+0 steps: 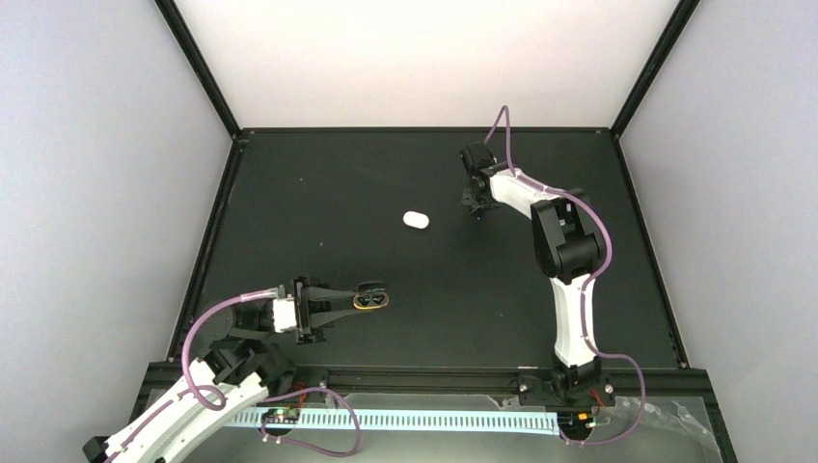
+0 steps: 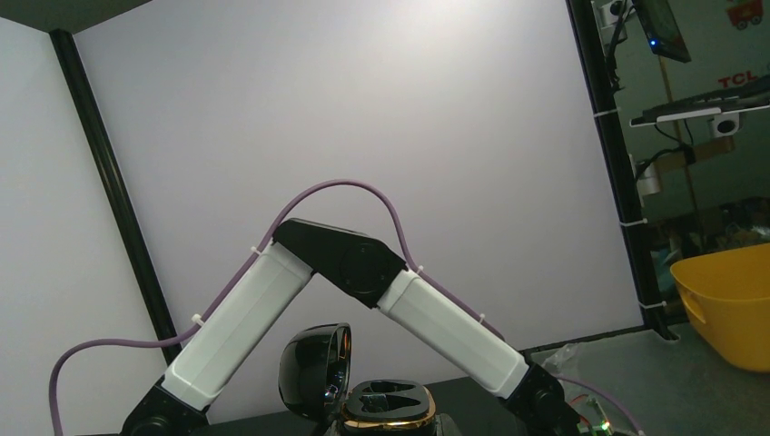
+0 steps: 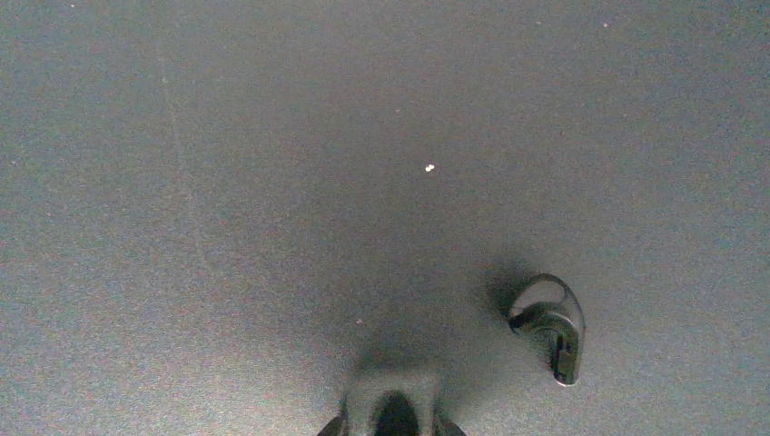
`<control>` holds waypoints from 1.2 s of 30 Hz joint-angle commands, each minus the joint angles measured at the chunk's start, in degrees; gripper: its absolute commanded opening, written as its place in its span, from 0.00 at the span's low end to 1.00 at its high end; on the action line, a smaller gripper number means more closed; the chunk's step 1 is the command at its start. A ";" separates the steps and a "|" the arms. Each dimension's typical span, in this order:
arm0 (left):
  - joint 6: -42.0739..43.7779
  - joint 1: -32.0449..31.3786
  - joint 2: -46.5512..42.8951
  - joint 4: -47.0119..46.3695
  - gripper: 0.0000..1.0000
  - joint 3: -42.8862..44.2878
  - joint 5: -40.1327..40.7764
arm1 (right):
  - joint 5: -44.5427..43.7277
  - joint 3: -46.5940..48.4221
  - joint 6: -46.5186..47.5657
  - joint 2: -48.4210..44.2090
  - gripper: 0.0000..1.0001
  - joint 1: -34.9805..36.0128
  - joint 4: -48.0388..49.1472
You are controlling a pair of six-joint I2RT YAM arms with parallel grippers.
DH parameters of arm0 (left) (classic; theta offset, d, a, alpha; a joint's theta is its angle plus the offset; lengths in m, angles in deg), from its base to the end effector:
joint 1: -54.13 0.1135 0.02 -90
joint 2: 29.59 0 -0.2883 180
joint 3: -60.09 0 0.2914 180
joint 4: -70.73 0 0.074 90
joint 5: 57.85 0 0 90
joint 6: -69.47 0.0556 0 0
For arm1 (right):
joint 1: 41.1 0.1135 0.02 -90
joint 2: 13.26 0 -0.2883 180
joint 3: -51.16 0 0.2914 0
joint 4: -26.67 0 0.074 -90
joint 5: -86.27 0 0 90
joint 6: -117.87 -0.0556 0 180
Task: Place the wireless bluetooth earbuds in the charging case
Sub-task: Pick up the earbud from the center of the board.
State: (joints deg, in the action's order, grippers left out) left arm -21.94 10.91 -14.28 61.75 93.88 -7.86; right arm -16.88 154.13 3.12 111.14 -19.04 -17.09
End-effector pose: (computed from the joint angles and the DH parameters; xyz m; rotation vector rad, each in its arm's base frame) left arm 0.0642 -0.1094 0.3358 1.0057 0.7901 -1.0553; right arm 0.4755 0.1790 0.1286 0.1296 2.6527 -0.0489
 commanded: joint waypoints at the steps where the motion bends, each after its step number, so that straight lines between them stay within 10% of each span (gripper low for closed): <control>1: 0.45 -0.39 -0.98 -0.41 0.02 -0.11 0.36 | 0.54 -2.42 -0.29 -0.35 0.23 -0.18 -3.45; 36: 0.11 -0.47 -0.39 -1.02 0.02 -0.29 0.48 | 9.11 -19.43 -4.18 -17.48 0.01 0.01 11.05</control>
State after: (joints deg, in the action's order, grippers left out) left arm -21.96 10.73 -14.28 61.69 93.86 -7.88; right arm -12.05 138.79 1.35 100.54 -19.04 -12.09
